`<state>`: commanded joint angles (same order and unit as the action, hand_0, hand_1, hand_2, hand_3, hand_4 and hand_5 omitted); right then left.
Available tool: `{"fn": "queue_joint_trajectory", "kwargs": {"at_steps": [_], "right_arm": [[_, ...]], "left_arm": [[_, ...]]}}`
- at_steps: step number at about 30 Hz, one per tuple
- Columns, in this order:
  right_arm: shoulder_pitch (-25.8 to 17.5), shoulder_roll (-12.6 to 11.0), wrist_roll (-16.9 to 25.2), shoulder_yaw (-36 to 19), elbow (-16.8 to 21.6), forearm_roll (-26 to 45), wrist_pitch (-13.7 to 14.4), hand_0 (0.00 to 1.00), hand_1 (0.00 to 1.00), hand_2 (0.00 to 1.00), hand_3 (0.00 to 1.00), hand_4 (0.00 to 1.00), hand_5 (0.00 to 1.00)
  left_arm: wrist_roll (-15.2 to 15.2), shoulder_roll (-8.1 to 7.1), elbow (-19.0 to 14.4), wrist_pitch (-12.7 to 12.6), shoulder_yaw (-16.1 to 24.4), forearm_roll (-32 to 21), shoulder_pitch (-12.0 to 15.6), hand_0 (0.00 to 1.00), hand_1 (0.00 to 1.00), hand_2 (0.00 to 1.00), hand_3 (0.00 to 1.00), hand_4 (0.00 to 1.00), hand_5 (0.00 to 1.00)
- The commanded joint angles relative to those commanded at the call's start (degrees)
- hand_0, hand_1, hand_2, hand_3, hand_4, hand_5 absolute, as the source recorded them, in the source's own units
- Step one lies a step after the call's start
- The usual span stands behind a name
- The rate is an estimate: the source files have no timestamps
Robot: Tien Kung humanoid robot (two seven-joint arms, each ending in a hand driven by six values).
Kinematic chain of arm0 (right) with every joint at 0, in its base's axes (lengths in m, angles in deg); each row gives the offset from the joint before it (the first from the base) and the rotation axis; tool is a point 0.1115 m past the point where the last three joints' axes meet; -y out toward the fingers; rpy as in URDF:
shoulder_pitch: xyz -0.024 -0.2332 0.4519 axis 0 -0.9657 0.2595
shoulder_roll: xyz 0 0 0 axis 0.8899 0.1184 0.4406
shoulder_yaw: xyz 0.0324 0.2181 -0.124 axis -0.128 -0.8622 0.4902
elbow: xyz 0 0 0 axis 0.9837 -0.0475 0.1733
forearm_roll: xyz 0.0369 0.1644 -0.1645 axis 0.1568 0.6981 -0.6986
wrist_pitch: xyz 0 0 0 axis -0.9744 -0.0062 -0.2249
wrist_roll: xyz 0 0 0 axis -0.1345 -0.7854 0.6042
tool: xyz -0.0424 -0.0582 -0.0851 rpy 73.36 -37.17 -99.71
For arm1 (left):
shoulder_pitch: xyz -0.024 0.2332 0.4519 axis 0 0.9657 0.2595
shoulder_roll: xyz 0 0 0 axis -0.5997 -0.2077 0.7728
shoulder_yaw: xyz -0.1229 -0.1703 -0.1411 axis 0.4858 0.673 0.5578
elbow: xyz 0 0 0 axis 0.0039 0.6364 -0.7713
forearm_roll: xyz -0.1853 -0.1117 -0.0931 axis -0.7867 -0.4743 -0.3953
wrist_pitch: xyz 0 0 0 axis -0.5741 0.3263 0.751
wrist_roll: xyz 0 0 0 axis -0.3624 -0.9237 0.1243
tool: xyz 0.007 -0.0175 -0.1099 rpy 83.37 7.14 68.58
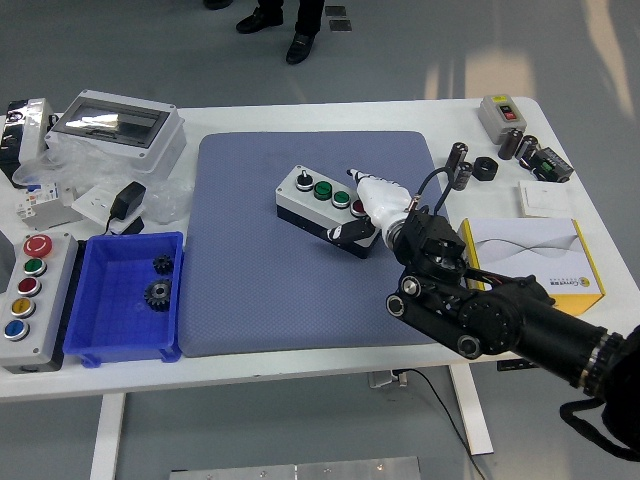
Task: Pick up the button,place it on the desk,press the button,press the button
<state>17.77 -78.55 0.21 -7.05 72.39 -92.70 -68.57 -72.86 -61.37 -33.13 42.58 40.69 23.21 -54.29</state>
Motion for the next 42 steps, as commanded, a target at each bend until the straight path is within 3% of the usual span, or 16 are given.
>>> {"fn": "queue_joint_trajectory", "kwargs": {"at_steps": [7, 8, 13, 14, 19, 20, 31, 32, 37, 38, 42], "right_arm": [[0.4, 0.3, 0.4, 2.1, -1.2, 1.3, 0.3, 0.984, 0.998, 0.998, 0.998, 0.998, 0.433], [0.4, 0.4, 0.4, 2.4, -1.4, 1.5, 0.4, 0.796, 0.880, 0.911, 0.998, 0.998, 0.421], [0.4, 0.6, 0.7, 3.3, -2.0, 2.1, 0.7, 0.796, 0.880, 0.911, 0.998, 0.998, 0.421], [0.4, 0.6, 0.7, 3.4, -2.1, 2.2, 0.9, 0.667, 0.788, 0.849, 0.998, 0.993, 0.378], [0.5, 0.7, 0.6, 3.8, -2.7, 1.8, 1.5, 0.667, 0.788, 0.849, 0.998, 0.993, 0.378], [0.4, 0.7, 0.6, 3.9, -2.9, 1.6, 1.5, 0.569, 0.734, 0.811, 0.998, 0.909, 0.273], [0.2, 1.0, -0.3, 5.6, -4.0, -0.2, 3.9, 0.525, 0.720, 0.782, 0.998, 0.873, 0.234], [0.2, 1.0, -0.4, 5.8, -4.0, -0.4, 4.3, 0.439, 0.684, 0.721, 0.998, 0.692, 0.063], [0.2, 1.0, -0.6, 6.5, -4.1, -0.8, 5.6, 0.439, 0.684, 0.721, 0.998, 0.692, 0.063], [0.2, 1.0, -0.6, 6.6, -4.1, -0.9, 5.8, 0.371, 0.637, 0.660, 0.985, 0.590, 0.043], [0.2, 1.0, -0.5, 6.8, -4.0, -1.2, 6.8, 0.371, 0.637, 0.660, 0.985, 0.590, 0.043]], "left_arm": [[-0.1, 0.04, 0.0, 0.0, 0.2, 0.2, 0.0, 0.621, 0.557, 0.530, 0.580, 0.482, 0.206], [-0.1, 0.05, 0.0, 0.0, 0.2, 0.3, 0.0, 0.621, 0.558, 0.529, 0.580, 0.482, 0.207], [-0.1, 0.06, 0.0, 0.0, 0.2, 0.3, 0.0, 0.621, 0.558, 0.529, 0.580, 0.482, 0.207], [-0.1, 0.07, 0.0, 0.0, 0.2, 0.3, 0.0, 0.621, 0.558, 0.530, 0.580, 0.483, 0.208], [-0.1, 0.08, 0.0, 0.0, 0.2, 0.5, 0.0, 0.621, 0.558, 0.530, 0.580, 0.483, 0.208], [0.0, 0.09, 0.0, 0.0, 0.3, 0.6, 0.0, 0.621, 0.558, 0.530, 0.580, 0.484, 0.209], [0.4, 0.07, 0.0, 0.0, 0.1, 0.4, 0.1, 0.621, 0.558, 0.530, 0.580, 0.485, 0.209], [0.5, 0.07, 0.0, 0.0, 0.0, 0.3, 0.1, 0.621, 0.559, 0.531, 0.580, 0.485, 0.209], [0.8, 0.06, 0.0, 0.0, -0.3, -0.1, 0.2, 0.621, 0.559, 0.531, 0.580, 0.485, 0.209], [0.8, 0.06, 0.0, 0.0, -0.4, -0.2, 0.2, 0.621, 0.560, 0.530, 0.580, 0.485, 0.212], [1.0, 0.11, 0.0, 0.0, -0.6, -0.4, 0.3, 0.621, 0.560, 0.530, 0.580, 0.485, 0.212]]}}
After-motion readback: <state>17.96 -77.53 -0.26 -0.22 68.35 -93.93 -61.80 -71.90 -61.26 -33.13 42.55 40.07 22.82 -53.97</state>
